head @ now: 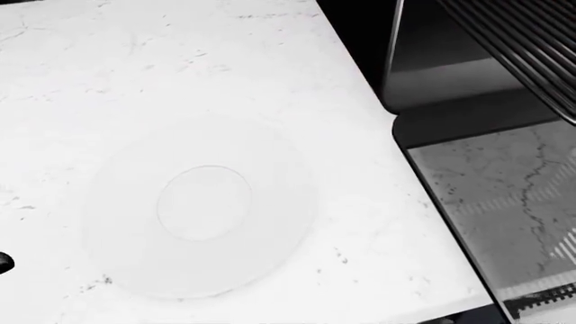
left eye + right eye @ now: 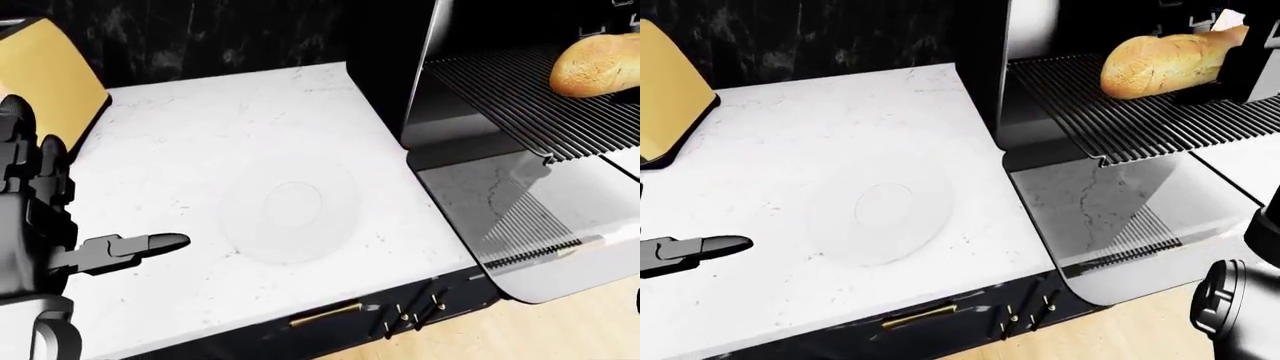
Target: Place the baguette on the rack of the toaster oven.
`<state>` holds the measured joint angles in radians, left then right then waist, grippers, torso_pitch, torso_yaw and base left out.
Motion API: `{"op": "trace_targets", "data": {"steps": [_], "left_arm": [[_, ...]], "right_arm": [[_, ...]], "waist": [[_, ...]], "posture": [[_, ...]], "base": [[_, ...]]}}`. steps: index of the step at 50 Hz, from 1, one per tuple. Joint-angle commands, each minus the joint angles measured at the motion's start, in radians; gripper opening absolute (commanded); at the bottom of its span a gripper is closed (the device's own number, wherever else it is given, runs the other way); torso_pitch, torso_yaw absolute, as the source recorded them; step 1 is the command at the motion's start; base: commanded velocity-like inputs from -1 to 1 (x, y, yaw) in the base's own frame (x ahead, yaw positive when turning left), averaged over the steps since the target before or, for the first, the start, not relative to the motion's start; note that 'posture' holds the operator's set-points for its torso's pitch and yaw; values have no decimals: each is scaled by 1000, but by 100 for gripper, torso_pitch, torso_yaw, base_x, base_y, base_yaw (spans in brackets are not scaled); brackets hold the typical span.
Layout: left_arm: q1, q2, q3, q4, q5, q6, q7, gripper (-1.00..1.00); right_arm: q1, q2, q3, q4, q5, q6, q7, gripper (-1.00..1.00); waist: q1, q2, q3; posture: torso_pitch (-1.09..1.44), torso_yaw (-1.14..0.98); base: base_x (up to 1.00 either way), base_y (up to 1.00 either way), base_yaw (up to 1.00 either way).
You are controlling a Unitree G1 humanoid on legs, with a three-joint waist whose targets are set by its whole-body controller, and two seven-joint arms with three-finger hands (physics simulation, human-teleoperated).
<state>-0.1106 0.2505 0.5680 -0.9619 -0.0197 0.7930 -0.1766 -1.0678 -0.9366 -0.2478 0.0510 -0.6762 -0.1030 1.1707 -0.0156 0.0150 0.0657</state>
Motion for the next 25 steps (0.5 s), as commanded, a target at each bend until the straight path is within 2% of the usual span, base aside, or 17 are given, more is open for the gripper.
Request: {"op": "trace_targets", "data": {"steps": [1, 9, 25], "left_arm": [[-12, 10, 8, -25, 6, -32, 3, 100], [-11, 13, 26, -30, 0, -28, -6, 100], [-26, 21, 11, -35, 10, -9, -3, 100]], "right_arm": [[-23, -12, -15, -12, 0, -4, -49, -100], [-15, 15, -4, 28, -31, -27, -101, -100], [2, 21, -6, 50, -62, -52, -153, -100]], "waist": [[2, -5, -21], [1, -5, -23], [5, -8, -25]], "posture": [[0, 0], [0, 0], [0, 0]], "base": [[0, 0, 0], [0, 0, 0], [0, 0, 0]]}}
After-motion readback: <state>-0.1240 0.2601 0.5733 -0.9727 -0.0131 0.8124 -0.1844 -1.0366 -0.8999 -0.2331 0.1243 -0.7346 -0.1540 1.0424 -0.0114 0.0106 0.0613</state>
